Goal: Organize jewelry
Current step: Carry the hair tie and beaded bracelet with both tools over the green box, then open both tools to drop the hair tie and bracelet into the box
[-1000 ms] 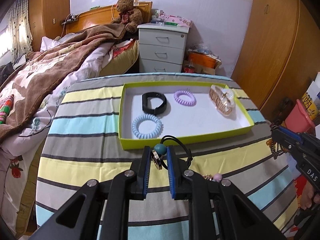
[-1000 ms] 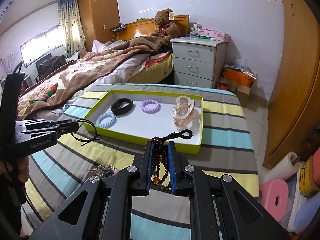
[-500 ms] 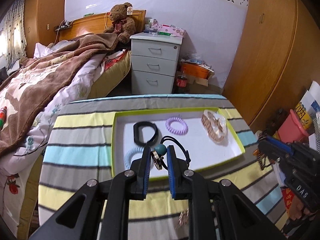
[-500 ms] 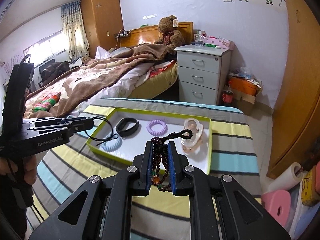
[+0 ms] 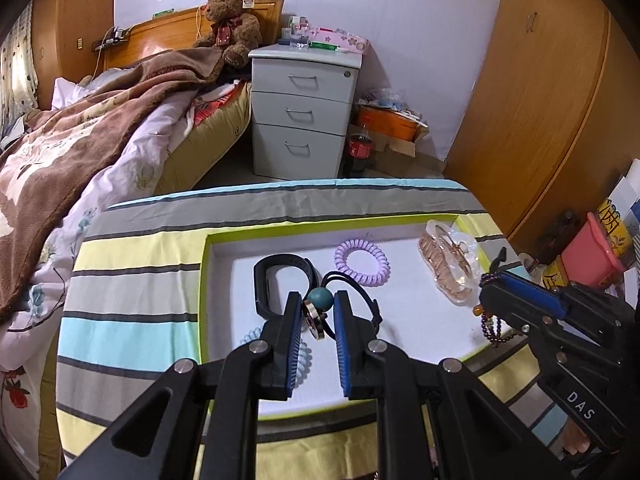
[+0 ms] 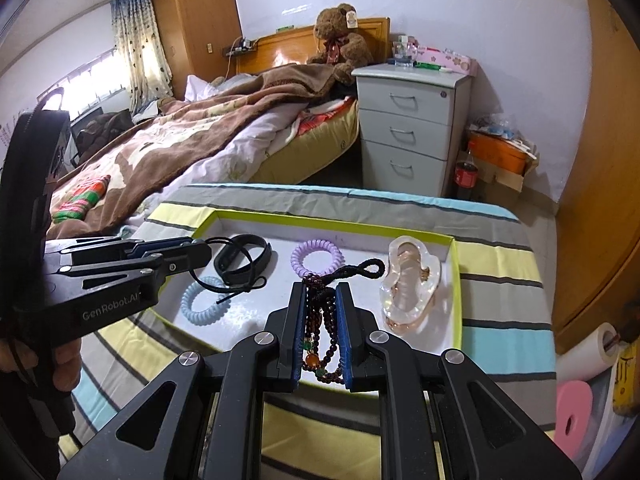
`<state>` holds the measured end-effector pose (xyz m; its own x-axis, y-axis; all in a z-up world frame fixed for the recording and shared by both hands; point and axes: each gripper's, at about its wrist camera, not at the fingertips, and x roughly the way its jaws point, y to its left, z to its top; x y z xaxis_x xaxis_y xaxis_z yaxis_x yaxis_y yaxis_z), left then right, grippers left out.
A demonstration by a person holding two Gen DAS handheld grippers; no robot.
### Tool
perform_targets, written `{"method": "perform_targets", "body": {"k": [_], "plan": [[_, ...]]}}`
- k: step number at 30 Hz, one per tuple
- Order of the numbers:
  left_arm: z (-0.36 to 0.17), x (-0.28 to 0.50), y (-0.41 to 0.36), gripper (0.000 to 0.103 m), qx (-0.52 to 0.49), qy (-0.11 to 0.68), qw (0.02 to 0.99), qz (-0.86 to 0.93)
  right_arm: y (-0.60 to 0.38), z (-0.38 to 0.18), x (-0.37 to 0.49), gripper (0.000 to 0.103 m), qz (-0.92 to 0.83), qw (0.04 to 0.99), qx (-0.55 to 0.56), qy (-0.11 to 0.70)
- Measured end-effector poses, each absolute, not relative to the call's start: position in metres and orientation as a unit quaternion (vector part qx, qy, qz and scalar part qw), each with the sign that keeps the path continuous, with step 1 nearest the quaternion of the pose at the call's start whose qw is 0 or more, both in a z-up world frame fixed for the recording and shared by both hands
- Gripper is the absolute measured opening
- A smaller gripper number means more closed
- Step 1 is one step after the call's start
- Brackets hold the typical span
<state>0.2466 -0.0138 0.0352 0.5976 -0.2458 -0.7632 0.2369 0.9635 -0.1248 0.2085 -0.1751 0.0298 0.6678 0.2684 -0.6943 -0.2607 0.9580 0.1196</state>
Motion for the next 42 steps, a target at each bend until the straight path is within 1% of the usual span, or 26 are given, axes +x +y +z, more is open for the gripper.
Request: {"method": "perform_targets", "body": {"k": [16,42], "plan": [[-0.003,0.275,-0.024,0.017,0.006,0.464,0.876,-0.131,-0.158,-0.005,0.244,0.015,0.148,0.894,-0.002,0.422],[-0.008,0.28,-0.023,0.017,0.009,0.467,0.875,-0.127,-0.143,-0.024,0.255,0.015,0.139,0.886,-0.037,0.441]]}}
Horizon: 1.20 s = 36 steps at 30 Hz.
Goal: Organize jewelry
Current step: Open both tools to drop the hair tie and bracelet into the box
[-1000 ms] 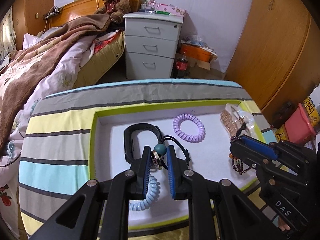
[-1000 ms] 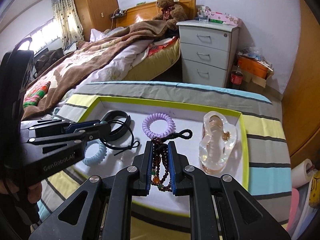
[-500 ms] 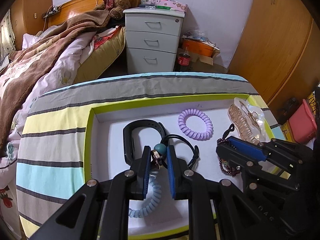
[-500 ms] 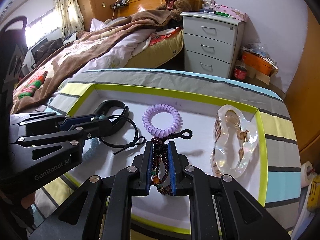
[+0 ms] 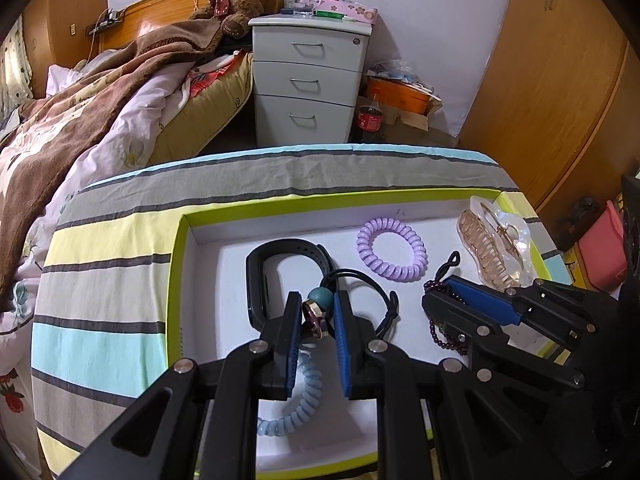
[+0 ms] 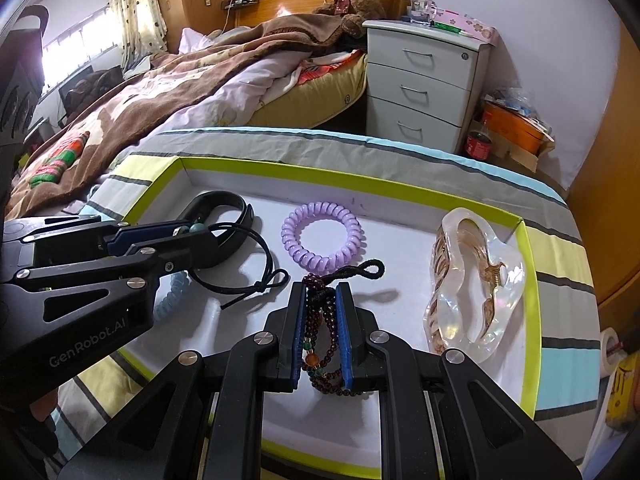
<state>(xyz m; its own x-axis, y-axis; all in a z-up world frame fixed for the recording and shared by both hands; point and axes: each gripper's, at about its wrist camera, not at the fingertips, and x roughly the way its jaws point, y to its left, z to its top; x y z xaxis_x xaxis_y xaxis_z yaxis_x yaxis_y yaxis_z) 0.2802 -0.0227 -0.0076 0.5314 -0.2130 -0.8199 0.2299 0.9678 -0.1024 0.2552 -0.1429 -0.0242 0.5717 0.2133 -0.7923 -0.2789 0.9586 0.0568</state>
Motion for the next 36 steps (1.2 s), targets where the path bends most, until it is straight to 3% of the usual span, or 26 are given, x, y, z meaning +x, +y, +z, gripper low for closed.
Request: {"method": "perform_targets", "body": {"k": [10,20,25,36], "plan": [[-0.006,0.276,-0.023,0.026,0.015,0.466,0.876,-0.122,-0.143,-0.02,0.251,0.017,0.14,0.892,-0.041,0.429],[0.003,0.269,-0.019,0.035,0.014,0.46,0.88,-0.114,-0.145,-0.007,0.241,0.03,0.138,0.898,-0.035,0.417],[0.011,0.26,-0.018,0.043,0.011,0.452,0.885,-0.115,-0.146,0.001,0.233,0.031,0.137,0.901,-0.03,0.41],[0.034,0.221,-0.007,0.048,0.006,0.424,0.9,-0.103,-0.151,0.022,0.196,0.032,0.145,0.912,-0.016,0.384]]}}
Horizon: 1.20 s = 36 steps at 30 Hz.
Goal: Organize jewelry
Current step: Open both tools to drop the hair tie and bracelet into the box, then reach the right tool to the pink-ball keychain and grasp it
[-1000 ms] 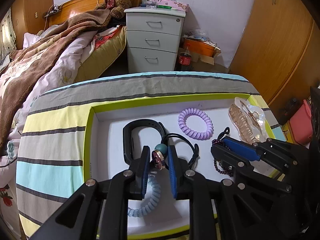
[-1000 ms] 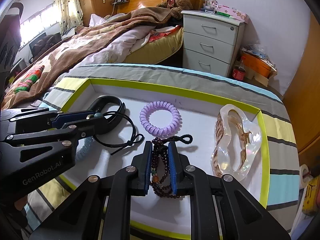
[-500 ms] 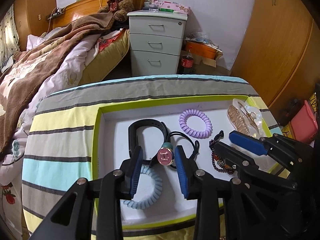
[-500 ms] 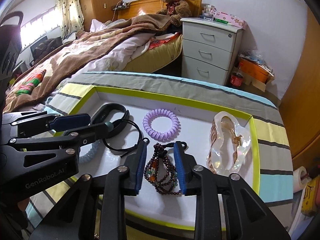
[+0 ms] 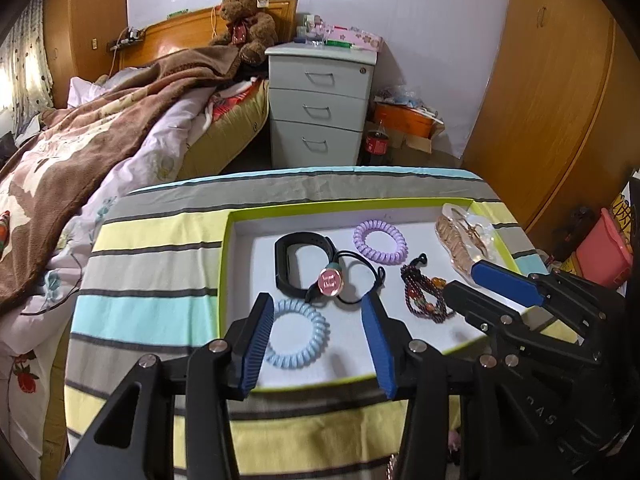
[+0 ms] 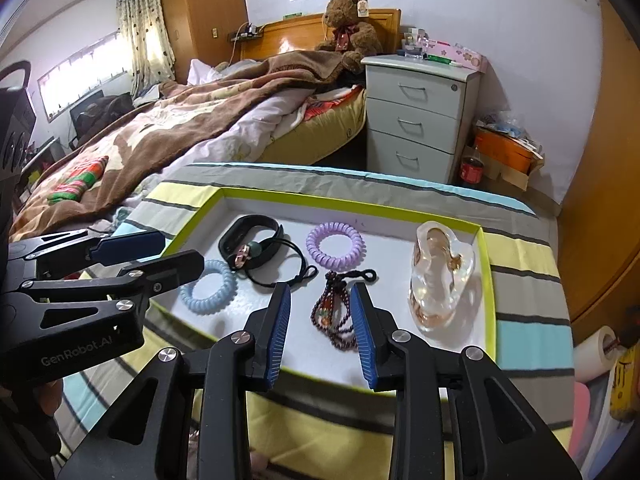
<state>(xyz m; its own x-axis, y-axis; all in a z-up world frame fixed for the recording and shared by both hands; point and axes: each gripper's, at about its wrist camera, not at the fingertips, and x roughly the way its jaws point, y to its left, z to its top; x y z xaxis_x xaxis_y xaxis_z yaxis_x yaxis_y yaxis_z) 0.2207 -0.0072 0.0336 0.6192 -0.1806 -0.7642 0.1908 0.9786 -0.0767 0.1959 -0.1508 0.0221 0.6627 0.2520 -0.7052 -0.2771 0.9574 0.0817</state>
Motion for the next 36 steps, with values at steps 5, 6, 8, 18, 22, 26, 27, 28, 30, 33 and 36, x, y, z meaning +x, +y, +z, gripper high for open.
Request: {"method": "perform_targets", "body": {"k": [5,6,8,18,22,26,27,28,30,33,36], "plan": [[0.041,0.202,-0.005,0.049,0.006,0.416,0.904,-0.1,-0.152,0.028,0.18,0.032,0.145,0.915,-0.016,0.376],[0.043,0.199,-0.004,0.049,0.007,0.415,0.905,-0.099,-0.152,0.03,0.175,0.032,0.146,0.916,-0.015,0.373],[0.046,0.191,-0.003,0.049,0.006,0.41,0.907,-0.099,-0.153,0.032,0.169,0.032,0.147,0.917,-0.013,0.37],[0.045,0.153,0.008,0.051,-0.002,0.404,0.909,-0.103,-0.162,0.019,0.131,0.045,0.167,0.91,-0.008,0.38],[0.036,0.14,0.014,0.052,-0.017,0.411,0.905,-0.105,-0.163,0.007,0.121,0.045,0.172,0.903,-0.003,0.394],[0.027,0.128,0.02,0.053,-0.027,0.42,0.902,-0.1,-0.157,-0.003,0.113,0.045,0.189,0.895,-0.01,0.404],[0.025,0.126,0.022,0.053,-0.03,0.421,0.901,-0.1,-0.155,-0.006,0.112,0.045,0.194,0.892,-0.012,0.409],[0.024,0.123,0.023,0.053,-0.032,0.423,0.9,-0.099,-0.154,-0.009,0.11,0.045,0.197,0.889,-0.014,0.412],[0.021,0.119,0.026,0.053,-0.036,0.426,0.899,-0.098,-0.149,-0.017,0.109,0.045,0.204,0.883,-0.019,0.422],[0.018,0.117,0.029,0.053,-0.04,0.43,0.897,-0.095,-0.145,-0.026,0.109,0.046,0.205,0.877,-0.023,0.435],[0.016,0.114,0.032,0.053,-0.042,0.431,0.896,-0.093,-0.142,-0.032,0.111,0.046,0.206,0.873,-0.028,0.441]]}}
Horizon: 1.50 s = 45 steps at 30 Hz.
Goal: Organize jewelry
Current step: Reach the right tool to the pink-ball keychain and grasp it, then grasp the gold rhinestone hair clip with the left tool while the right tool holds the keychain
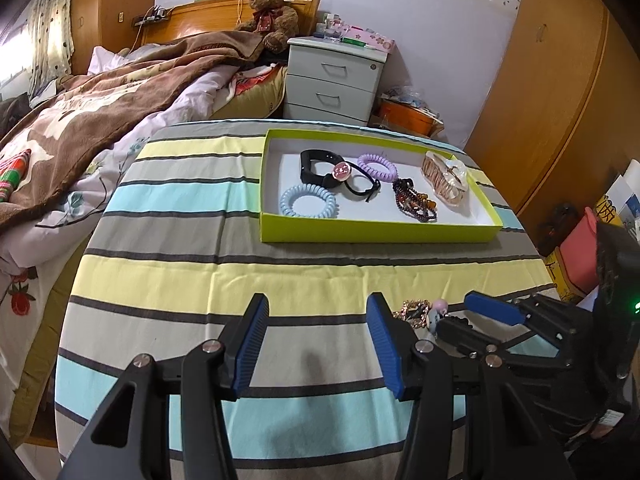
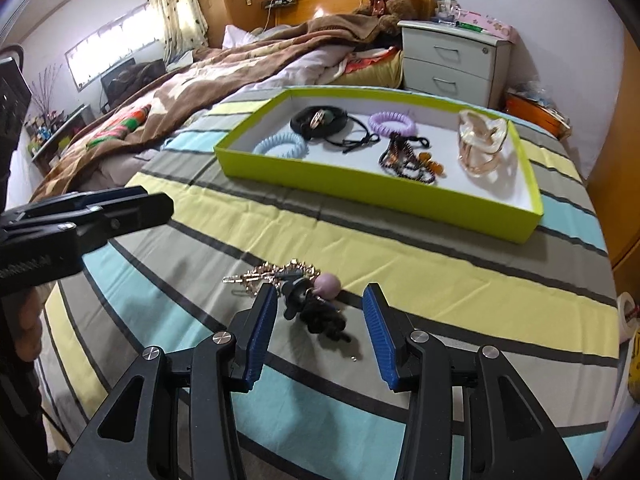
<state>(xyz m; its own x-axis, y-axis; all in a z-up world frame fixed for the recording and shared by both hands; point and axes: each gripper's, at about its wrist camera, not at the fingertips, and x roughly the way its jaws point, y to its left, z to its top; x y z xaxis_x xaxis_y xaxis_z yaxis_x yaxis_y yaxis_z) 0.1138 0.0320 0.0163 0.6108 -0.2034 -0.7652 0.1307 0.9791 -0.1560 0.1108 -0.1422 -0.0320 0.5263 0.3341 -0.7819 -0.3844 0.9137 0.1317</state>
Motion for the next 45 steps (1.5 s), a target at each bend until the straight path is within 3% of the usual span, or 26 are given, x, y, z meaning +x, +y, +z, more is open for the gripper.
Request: {"method": "perform_targets", "body": {"k": [15,19,23,45], "plan": [[0.011,0.111,0.034,0.053,-0.046,0.441,0.892,-0.09,-0.141,-0.038,0.105,0.046,0.194,0.874,-0.043,0.443],[0.011,0.111,0.032,0.053,-0.043,0.443,0.891,-0.09,-0.146,-0.038,0.104,0.028,0.184,0.879,-0.041,0.438],[0.01,0.111,0.027,0.053,-0.038,0.447,0.889,-0.09,-0.151,-0.038,0.102,0.022,0.185,0.88,-0.033,0.436],[-0.011,0.12,-0.028,0.053,0.003,0.456,0.872,-0.178,-0.199,-0.015,0.08,0.02,0.16,0.903,0.018,0.399]]}}
